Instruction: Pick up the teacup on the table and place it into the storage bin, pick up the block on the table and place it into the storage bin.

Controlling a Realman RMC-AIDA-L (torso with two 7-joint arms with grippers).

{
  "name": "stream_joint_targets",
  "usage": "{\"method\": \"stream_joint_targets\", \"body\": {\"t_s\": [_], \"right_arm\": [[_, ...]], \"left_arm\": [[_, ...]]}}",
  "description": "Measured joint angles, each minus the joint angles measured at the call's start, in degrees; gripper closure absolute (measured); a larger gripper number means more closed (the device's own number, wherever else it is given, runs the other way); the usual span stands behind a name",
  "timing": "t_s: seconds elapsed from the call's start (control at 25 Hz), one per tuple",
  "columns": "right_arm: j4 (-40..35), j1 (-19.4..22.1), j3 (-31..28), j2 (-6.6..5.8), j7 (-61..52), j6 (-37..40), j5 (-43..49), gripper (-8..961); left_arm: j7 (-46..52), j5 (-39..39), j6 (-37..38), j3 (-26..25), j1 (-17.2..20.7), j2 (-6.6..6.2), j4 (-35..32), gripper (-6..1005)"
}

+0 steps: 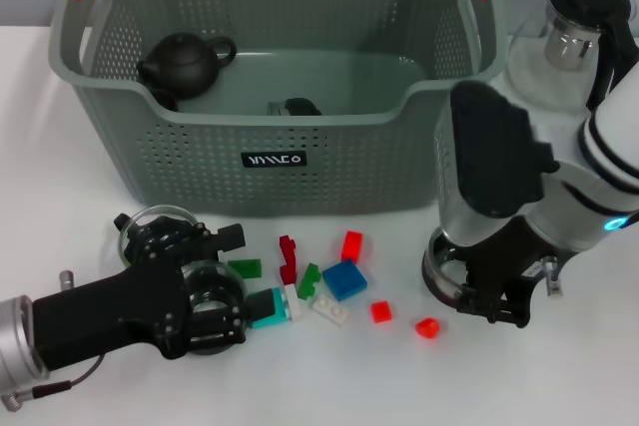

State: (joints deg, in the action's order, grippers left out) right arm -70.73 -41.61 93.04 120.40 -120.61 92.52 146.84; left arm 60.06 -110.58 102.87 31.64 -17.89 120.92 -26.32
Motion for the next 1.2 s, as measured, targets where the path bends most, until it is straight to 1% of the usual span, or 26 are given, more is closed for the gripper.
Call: {"method": "stream_joint_targets", "body": {"t_s": [0.16,0.28,0.56,0.76,0.88,1.0,1.12,1.2], "right_arm": [[-4.9,0.0,-3.2,0.0,-0.1,5.4,-2.5,898],[-8.2,-0.8,-6.6,-0.04,-0.3,9.3,-5.5,898],[-14.0,-4.1,-13.8,-0.07,-2.7,14.3,-14.0,899],[-15.6,-7.8,-20.6,-0.13,-4.9,15.7,-21.4,899],[-15.7,-9.7,-25.2,-0.14,-5.4,14.5,-23.5,899],[-15.7,-11.0,-28.8,-0.24,-5.5,11.1,-23.5,899],[-14.9,-11.5,-29.7,-0.42,-5.5,5.4,-21.3,899],[-12.9,-11.8,-29.3,-0.45,-5.5,1.5,-19.5,899]], "left_arm": [[-0.1,-0.4,0.1,0.1,0.0,-0.05,-0.1,85],[-0.4,-0.9,0.1,0.4,0.2,-0.1,-0.3,85],[-3.7,-5.7,-0.3,0.2,1.3,-0.45,-2.2,86],[-5.2,-8.8,-0.2,0.1,2.1,-0.45,-4.8,86],[-5.3,-10.8,-0.1,0.1,2.3,-0.59,-5.9,86],[-5.6,-11.2,0.1,0.2,2.6,-0.64,-7.0,86],[-6.0,-11.2,0.6,0.1,2.5,-0.67,-7.4,86],[-6.0,-11.2,0.8,0.2,2.4,-0.71,-7.4,86]]}}
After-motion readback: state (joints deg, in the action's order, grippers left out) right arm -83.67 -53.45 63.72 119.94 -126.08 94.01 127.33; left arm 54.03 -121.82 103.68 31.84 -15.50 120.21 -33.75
